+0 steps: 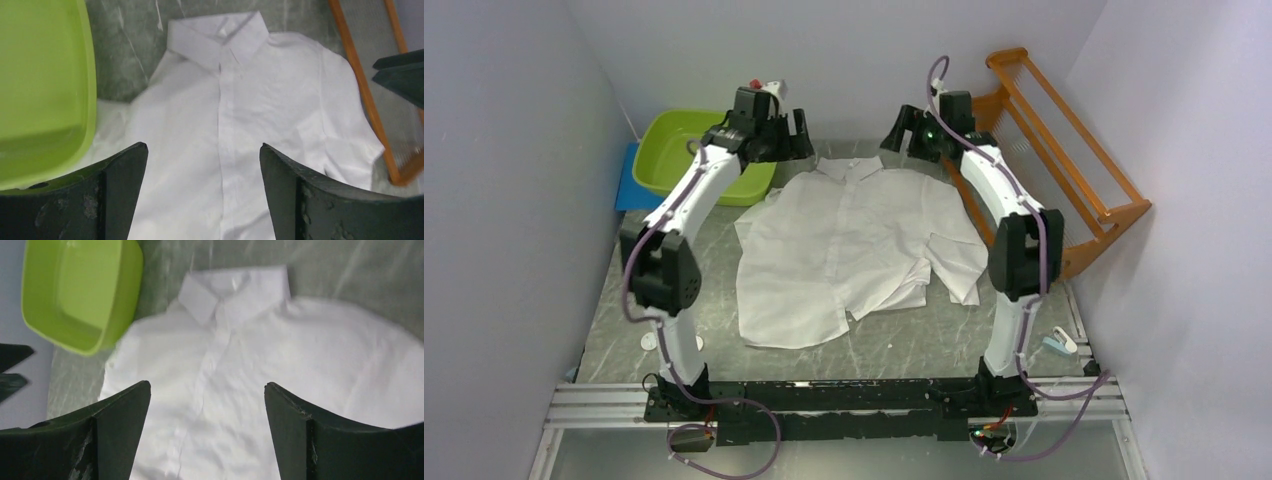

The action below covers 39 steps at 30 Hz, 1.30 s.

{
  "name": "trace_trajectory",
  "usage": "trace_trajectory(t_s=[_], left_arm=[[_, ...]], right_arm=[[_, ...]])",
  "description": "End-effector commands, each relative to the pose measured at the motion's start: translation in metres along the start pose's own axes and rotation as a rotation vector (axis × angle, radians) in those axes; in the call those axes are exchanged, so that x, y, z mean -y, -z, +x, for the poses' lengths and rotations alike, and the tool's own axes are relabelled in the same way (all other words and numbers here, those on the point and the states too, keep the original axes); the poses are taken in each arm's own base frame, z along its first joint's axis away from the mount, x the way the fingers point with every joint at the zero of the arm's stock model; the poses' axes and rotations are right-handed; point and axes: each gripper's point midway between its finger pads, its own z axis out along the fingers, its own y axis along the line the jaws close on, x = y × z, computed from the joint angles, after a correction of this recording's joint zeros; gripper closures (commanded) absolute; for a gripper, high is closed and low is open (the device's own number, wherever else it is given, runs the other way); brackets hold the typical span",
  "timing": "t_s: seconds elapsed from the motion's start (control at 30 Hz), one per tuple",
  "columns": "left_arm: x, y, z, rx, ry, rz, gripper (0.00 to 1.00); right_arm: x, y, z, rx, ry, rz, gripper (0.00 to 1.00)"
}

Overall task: Pin the brooch onto the clothing
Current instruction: Flatten out the clothes at the center of the board.

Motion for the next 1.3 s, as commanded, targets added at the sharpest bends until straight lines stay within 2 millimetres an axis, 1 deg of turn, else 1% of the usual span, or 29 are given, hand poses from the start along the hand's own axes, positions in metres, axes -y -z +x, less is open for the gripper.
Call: trace_trajectory(t_s=[0.0,0.1,0.13,0.17,0.23,0.27,0.33,0.4,0.47,0.5,0.6,0.63,0.7,0.87,0.93,1.03,1.1,1.13,1.23,1.27], left_arm=[[0.033,0.079,-0.004,0.082,0.009,0.12,0.14],[0.047,0.096,0.045,-0.011,0.031,0.175,0.16],[0.051,0.1,0.064,-0.049,0.032,0.177,0.16],[0.053,0.104,0.08,-0.078,0.034,0.172,0.17],[0.051,0.11,0.117,-0.146,0.057,0.151,0.17],[0.048,0.114,0.132,-0.172,0.081,0.143,0.18],[0.036,0.12,0.162,-0.218,0.131,0.105,0.18],[0.02,0.127,0.186,-0.247,0.175,0.046,0.18],[0.007,0.136,0.206,-0.269,0.211,-0.008,0.18],[-0.001,0.14,0.22,-0.289,0.228,-0.033,0.17],[-0.014,0.149,0.244,-0.323,0.272,-0.087,0.18],[-0.019,0.152,0.252,-0.337,0.287,-0.107,0.18],[-0.025,0.157,0.263,-0.357,0.312,-0.142,0.19],[-0.054,0.172,0.286,-0.394,0.347,-0.312,0.17],[-0.071,0.18,0.29,-0.402,0.347,-0.414,0.15],[-0.084,0.191,0.298,-0.429,0.359,-0.498,0.12],[-0.09,0.195,0.304,-0.444,0.387,-0.523,0.1],[-0.092,0.196,0.309,-0.454,0.406,-0.52,0.1],[-0.095,0.193,0.32,-0.471,0.487,-0.487,0.11],[-0.096,0.191,0.322,-0.465,0.511,-0.476,0.11]], right_arm=[[-0.029,0.07,0.0,0.102,-0.007,-0.038,0.12],[-0.016,0.089,0.05,0.038,-0.059,-0.013,0.13],[-0.004,0.095,0.075,-0.001,-0.081,0.027,0.13],[0.004,0.102,0.09,-0.02,-0.095,0.062,0.14],[0.017,0.115,0.117,-0.052,-0.114,0.113,0.15],[0.022,0.12,0.129,-0.067,-0.118,0.128,0.17],[0.033,0.127,0.152,-0.095,-0.132,0.165,0.18],[0.046,0.13,0.17,-0.12,-0.145,0.214,0.2],[0.06,0.129,0.184,-0.147,-0.15,0.269,0.23],[0.068,0.129,0.191,-0.161,-0.153,0.303,0.25],[0.095,0.126,0.201,-0.191,-0.139,0.422,0.31],[0.102,0.124,0.204,-0.204,-0.134,0.447,0.32],[0.107,0.119,0.207,-0.225,-0.126,0.463,0.36],[0.102,0.108,0.217,-0.269,-0.138,0.409,0.48],[0.102,0.108,0.223,-0.285,-0.146,0.404,0.52],[0.101,0.111,0.229,-0.293,-0.155,0.396,0.62],[0.099,0.116,0.232,-0.295,-0.155,0.391,0.69],[0.098,0.118,0.232,-0.295,-0.155,0.386,0.74],[0.096,0.126,0.235,-0.301,-0.149,0.384,0.9],[0.095,0.128,0.236,-0.301,-0.147,0.382,0.93]])
